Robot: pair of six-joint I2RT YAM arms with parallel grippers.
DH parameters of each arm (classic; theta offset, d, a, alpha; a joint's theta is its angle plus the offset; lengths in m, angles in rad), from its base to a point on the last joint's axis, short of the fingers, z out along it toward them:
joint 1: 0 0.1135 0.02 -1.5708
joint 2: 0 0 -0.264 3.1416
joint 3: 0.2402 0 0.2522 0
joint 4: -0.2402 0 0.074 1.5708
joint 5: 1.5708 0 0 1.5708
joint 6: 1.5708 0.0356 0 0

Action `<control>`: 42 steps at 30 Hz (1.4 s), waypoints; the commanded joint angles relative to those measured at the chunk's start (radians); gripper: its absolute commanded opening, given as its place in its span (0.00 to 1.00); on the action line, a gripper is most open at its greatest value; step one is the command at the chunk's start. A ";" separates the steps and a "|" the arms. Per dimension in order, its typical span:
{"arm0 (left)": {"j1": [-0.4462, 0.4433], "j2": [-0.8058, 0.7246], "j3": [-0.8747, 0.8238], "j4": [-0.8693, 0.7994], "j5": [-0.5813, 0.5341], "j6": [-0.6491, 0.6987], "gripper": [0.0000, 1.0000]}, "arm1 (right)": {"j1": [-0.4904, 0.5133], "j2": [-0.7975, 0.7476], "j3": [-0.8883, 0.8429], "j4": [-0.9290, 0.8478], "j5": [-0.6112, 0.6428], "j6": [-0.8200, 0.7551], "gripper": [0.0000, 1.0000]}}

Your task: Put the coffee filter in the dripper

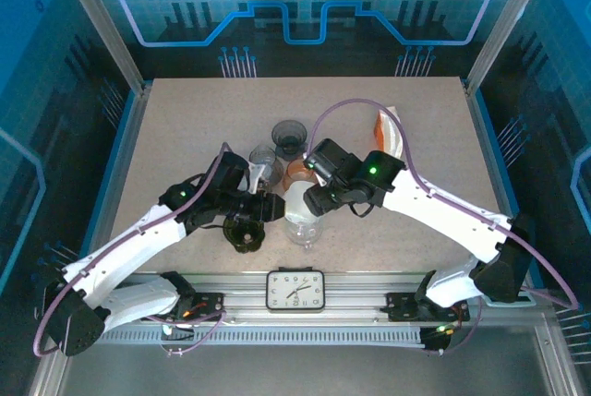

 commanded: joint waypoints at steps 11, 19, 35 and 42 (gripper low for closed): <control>-0.009 0.007 -0.014 -0.009 -0.005 0.023 0.43 | -0.034 0.160 0.039 0.020 -0.073 -0.043 0.65; -0.009 0.021 -0.017 -0.001 -0.003 0.022 0.43 | -0.044 0.197 -0.001 0.048 -0.068 -0.046 0.65; -0.009 0.008 -0.032 0.036 0.003 -0.011 0.44 | -0.045 0.232 -0.088 0.111 -0.058 -0.035 0.65; -0.007 -0.033 -0.036 0.105 -0.014 -0.049 0.58 | -0.043 0.232 -0.099 0.123 -0.040 -0.032 0.65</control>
